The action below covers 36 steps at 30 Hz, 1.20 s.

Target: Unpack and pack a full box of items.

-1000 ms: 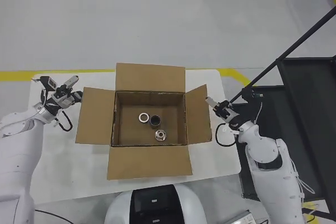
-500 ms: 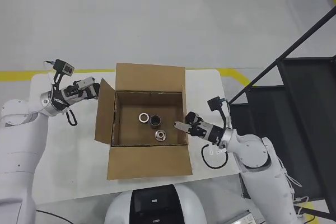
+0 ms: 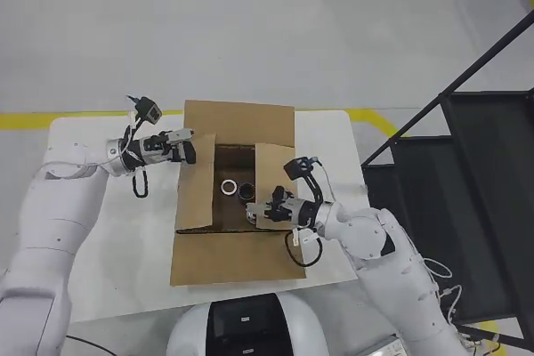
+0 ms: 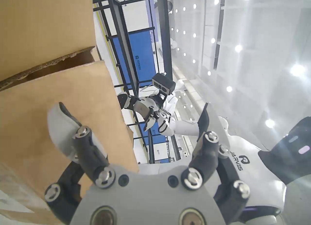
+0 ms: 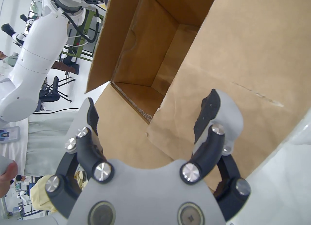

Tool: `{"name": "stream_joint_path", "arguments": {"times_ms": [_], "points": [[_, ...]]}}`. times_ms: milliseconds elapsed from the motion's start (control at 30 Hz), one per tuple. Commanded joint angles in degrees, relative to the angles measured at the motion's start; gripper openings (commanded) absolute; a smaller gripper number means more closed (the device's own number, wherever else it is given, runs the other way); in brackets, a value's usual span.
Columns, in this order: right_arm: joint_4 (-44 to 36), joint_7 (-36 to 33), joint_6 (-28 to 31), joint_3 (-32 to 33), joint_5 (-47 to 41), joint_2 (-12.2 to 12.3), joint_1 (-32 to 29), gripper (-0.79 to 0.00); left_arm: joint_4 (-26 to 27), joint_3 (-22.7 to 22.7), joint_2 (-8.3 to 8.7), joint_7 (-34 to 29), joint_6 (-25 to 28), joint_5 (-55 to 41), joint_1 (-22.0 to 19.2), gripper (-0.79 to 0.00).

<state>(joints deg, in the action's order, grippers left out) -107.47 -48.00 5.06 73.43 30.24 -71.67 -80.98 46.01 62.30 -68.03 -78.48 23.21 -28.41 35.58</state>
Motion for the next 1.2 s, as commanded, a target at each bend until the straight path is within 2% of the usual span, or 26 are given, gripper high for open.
{"name": "stream_joint_path", "arguments": {"times_ms": [0, 167, 300, 433, 600, 800, 867, 967, 1167], "points": [[0.26, -0.64, -0.65, -0.12, 1.30, 0.14, 0.21, 0.000, -0.94, -1.28, -0.39, 1.01, 1.06, 1.86, -0.87, 0.000], [0.26, -0.73, -2.38, -1.00, 3.08, 0.33, 0.17, 0.000, -2.41, -4.22, -1.03, 3.27, 2.77, 8.00, -2.65, 0.000], [-0.05, -0.18, -2.77, -1.25, 2.02, 0.40, 0.12, 0.000, -2.86, -5.32, -1.54, 3.90, 3.45, 8.33, -3.15, 0.000], [-2.96, -1.17, 0.23, 0.64, -2.27, 0.82, -1.33, 0.000, -2.79, -5.30, -1.88, 3.11, 4.15, 5.59, -3.10, 0.000], [-5.11, -6.35, 6.06, 8.87, -13.53, 2.05, -5.32, 0.000, 0.07, -2.00, -1.51, 0.38, 2.98, -4.98, -1.96, 0.000], [-0.93, -14.30, 7.41, 19.15, -20.42, 3.72, -10.30, 0.000, 4.57, 4.86, 0.82, 1.35, 3.95, -9.74, 1.17, 0.000], [0.39, -16.58, 7.65, 20.29, -21.08, 4.10, -11.66, 0.000, 5.37, 6.71, 1.57, 2.16, 4.76, -9.17, 2.09, 0.000], [2.12, -16.08, 8.76, 20.48, -20.88, 4.36, -13.61, 0.000, 5.53, 8.52, 2.33, 2.83, 5.43, -8.69, 3.14, 0.000], [5.56, -14.77, 8.40, 17.73, -19.18, 4.58, -15.32, 0.000, 4.30, 9.01, 2.59, 2.81, 5.40, -9.42, 3.34, 0.000]]}}
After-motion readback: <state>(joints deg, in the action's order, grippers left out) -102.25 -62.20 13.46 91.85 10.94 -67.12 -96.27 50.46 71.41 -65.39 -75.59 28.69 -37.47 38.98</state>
